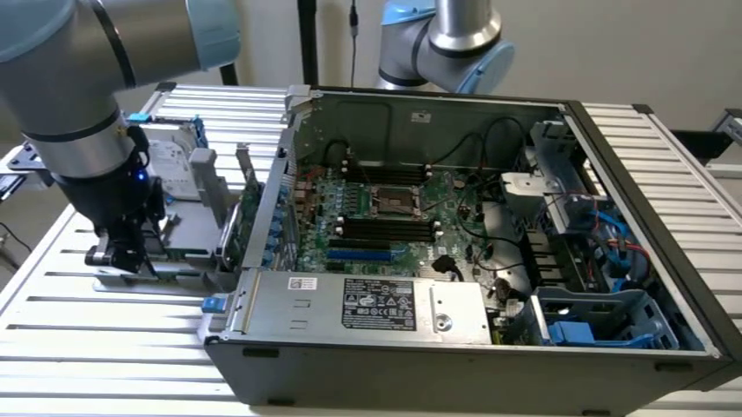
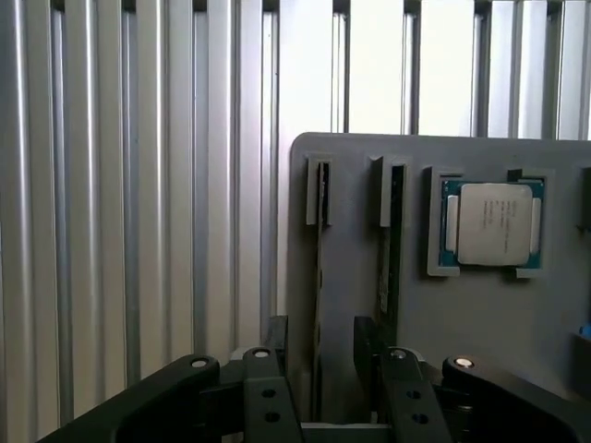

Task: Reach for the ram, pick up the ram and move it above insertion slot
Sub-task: 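Pick up the ram and move it above insertion slot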

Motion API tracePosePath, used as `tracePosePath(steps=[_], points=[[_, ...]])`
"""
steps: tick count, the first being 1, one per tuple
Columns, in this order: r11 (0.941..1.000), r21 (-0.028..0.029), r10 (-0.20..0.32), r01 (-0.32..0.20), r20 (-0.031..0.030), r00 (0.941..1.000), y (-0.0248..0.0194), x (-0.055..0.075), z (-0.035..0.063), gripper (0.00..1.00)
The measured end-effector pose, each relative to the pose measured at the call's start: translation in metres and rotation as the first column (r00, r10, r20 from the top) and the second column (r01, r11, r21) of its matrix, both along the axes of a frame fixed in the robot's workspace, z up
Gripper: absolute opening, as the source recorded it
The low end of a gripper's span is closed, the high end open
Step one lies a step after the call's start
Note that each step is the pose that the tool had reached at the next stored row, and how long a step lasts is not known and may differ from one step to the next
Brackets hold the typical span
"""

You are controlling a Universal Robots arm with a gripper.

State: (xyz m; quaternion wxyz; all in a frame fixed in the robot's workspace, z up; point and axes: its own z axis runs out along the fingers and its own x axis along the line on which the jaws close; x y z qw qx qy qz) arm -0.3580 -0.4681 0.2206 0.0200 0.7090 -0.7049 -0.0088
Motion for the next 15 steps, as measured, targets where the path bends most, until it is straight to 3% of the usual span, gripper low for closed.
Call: tracePosePath(steps=[11, 15], points=[[0.9999, 0.0000, 0.012, -0.012, -0.0003, 0.9999, 0.0041, 0.001, -0.0189, 0.42], [0.9999, 0.0001, 0.013, -0.013, -0.0118, 0.9998, 0.0042, 0.004, -0.0190, 0.42]])
